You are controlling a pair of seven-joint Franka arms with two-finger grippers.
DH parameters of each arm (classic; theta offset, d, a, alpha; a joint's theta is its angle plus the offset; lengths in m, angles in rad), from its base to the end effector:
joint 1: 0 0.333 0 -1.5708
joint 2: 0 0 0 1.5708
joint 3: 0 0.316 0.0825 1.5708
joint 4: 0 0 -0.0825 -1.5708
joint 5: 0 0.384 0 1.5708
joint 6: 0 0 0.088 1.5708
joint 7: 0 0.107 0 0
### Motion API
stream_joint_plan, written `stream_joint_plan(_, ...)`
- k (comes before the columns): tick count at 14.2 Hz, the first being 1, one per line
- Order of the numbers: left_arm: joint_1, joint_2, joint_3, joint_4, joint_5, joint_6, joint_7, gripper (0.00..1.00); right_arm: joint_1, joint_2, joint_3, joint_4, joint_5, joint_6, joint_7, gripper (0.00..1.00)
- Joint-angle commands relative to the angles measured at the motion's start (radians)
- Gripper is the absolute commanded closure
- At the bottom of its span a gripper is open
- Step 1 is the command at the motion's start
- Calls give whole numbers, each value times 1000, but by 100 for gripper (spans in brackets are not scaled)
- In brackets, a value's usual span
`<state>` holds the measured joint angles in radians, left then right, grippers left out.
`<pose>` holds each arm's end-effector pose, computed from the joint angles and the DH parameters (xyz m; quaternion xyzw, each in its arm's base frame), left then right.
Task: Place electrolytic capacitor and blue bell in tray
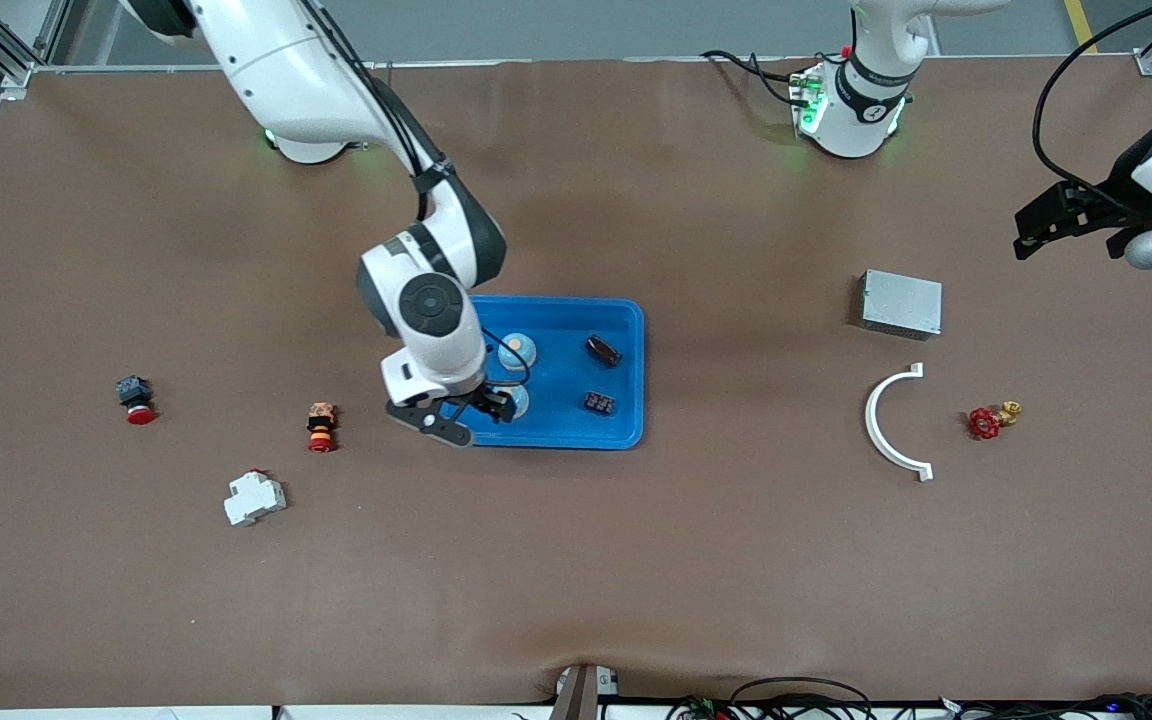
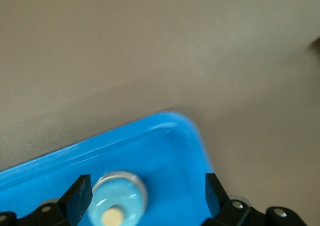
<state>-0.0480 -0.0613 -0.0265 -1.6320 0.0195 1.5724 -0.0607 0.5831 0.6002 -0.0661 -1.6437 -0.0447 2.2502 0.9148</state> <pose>0.5338 -0.0382 0.6292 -0.9999 0.0069 -0.0016 0.0105 0.5951 0.3432 0.2667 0.9834 -0.1780 0.0264 0.0248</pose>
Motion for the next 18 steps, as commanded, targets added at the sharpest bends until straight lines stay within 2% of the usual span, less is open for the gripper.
stream_joint_plan(1,8,5,-7,12,-21,-12,19,0,-86,-94,17,-33,-20,-70,-161,0)
stream_joint_plan(9,8,3,-7,12,-20,-14,18,0,-316,-284,19,-73,-18,-262,-575,0)
stream_joint_plan(12,8,1,-7,14,-18,-14,18,0,-370,-344,19,-71,-18,-325,-683,0)
stream_joint_plan(18,5,3,-7,14,-19,-12,16,0,-529,-413,20,-64,-4,-353,-914,0)
